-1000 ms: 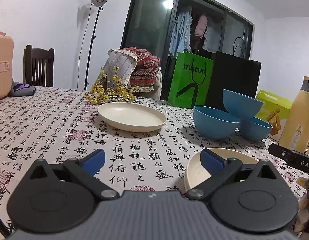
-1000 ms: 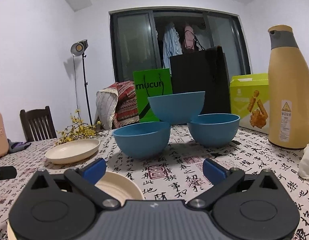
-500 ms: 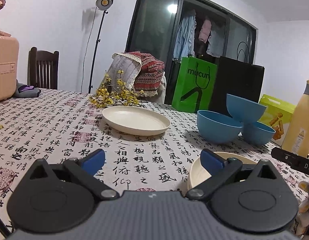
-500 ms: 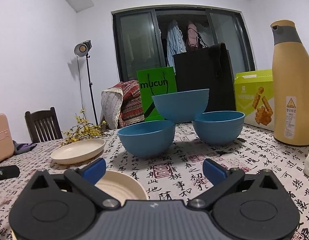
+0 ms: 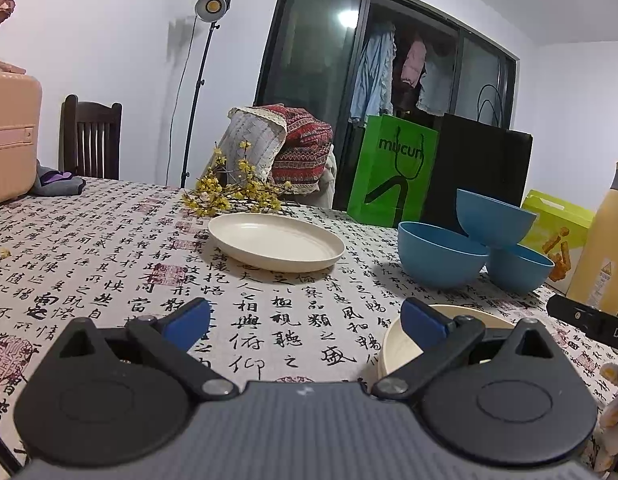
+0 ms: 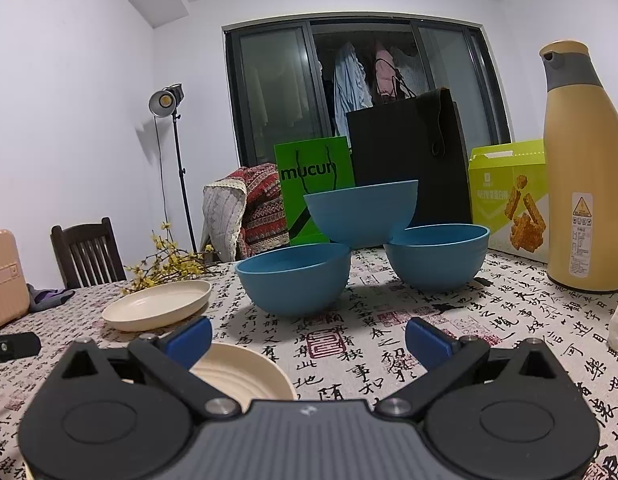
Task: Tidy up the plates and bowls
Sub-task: 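Withdraw both open grippers from the placed cream plate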
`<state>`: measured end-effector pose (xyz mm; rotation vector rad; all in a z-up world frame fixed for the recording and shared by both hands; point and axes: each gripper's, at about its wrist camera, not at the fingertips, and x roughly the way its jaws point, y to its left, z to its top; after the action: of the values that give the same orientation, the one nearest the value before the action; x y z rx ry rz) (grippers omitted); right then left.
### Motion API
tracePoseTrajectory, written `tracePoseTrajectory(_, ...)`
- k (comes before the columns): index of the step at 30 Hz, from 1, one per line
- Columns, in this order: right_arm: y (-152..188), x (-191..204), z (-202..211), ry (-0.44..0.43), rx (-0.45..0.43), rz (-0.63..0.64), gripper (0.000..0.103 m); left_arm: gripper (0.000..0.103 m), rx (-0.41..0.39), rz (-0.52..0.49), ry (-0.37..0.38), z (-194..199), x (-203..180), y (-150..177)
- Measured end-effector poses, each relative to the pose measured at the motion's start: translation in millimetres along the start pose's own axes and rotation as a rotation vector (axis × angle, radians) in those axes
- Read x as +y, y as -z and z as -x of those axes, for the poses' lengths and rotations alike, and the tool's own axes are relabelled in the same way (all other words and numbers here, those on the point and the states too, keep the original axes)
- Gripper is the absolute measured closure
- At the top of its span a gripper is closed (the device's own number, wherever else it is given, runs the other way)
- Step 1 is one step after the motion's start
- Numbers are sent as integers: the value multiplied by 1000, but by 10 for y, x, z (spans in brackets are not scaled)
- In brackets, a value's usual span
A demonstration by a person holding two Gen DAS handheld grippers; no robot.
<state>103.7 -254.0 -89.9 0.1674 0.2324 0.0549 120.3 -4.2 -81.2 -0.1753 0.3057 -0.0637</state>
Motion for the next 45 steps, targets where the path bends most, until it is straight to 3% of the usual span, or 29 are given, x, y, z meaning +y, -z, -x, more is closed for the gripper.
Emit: tracePoseTrajectory(45,-1,18,5,9,1,11,0,0,-17,3,0,34,-5,-19)
